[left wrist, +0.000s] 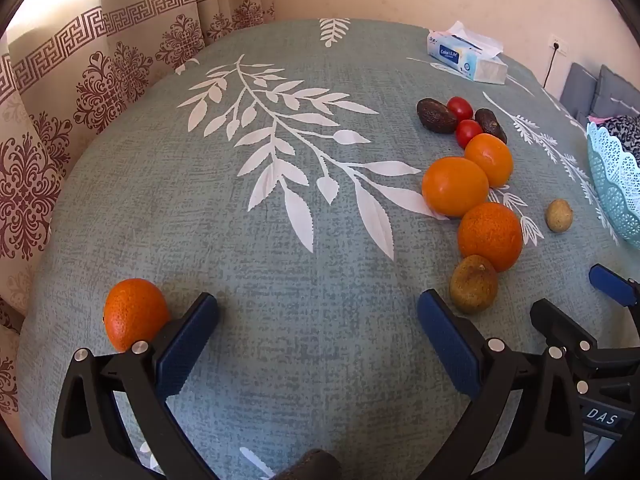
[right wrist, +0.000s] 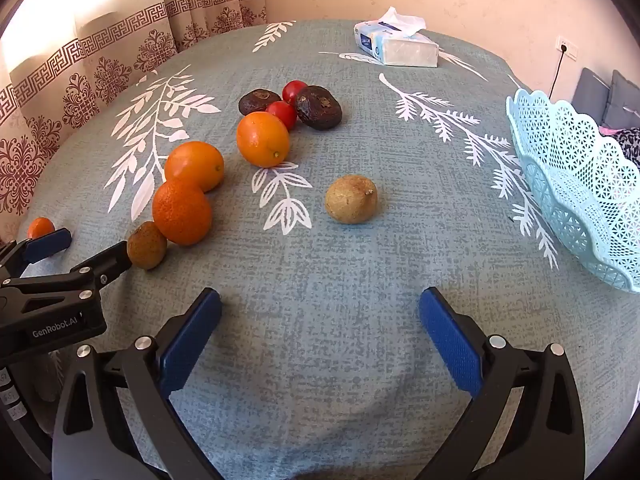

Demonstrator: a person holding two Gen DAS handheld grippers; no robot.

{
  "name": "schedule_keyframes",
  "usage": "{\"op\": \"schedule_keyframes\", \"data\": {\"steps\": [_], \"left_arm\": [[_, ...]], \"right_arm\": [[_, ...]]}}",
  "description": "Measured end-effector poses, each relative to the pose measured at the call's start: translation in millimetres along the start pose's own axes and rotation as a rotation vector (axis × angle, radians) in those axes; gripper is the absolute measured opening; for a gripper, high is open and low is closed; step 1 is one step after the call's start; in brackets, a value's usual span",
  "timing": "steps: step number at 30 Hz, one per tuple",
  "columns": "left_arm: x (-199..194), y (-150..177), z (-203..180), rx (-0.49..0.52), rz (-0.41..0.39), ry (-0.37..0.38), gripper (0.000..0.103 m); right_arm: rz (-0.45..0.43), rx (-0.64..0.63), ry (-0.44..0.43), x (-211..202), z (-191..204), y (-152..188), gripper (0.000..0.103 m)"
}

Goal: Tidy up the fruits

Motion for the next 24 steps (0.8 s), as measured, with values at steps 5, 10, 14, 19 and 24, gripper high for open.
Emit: {"op": "schedule_keyframes", "data": {"steps": [5, 10, 14, 19, 24], "left_arm": [[-0.7, 0.9, 3.1, 0.0, 0.0, -0.002, 0.098], [0.5, 0.2, 0.7, 0.006, 0.007, -0.009, 0.098], [0.4, 0.2, 0.6, 0.006, 0.006, -0.009, 0.098], [0.4, 0.4, 0.4, 0.007, 0.006, -0.01, 0.098], [0.4, 0.2, 1.5, 0.007, 0.005, -0.009, 0.098]], "right_arm": [[0.003, 0.001, -0.001, 0.1, -0.2, 0.2, 0.101], [0.001, 0.001, -0.001, 0.1, -0.3, 0.1, 0.101], [0.001, 0.001, -0.001, 0.0, -0.3, 0.2, 0.101], [0.001, 0.002, -0.002, 0.1, -0.1, 0.1, 0.101], [0.001, 0.001, -0.001, 0.1, -0.2, 0.2, 0.101]]}}
Point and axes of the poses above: each gripper's, at about its wrist camera, not at the fingertips, and x roughly the way its jaws point, z to its left, y to its underside, the point moved 6 cm from there along x, roughly the way its jaws point, and after that the axes turned 4 degrees about -x, right-handed, at the moved point
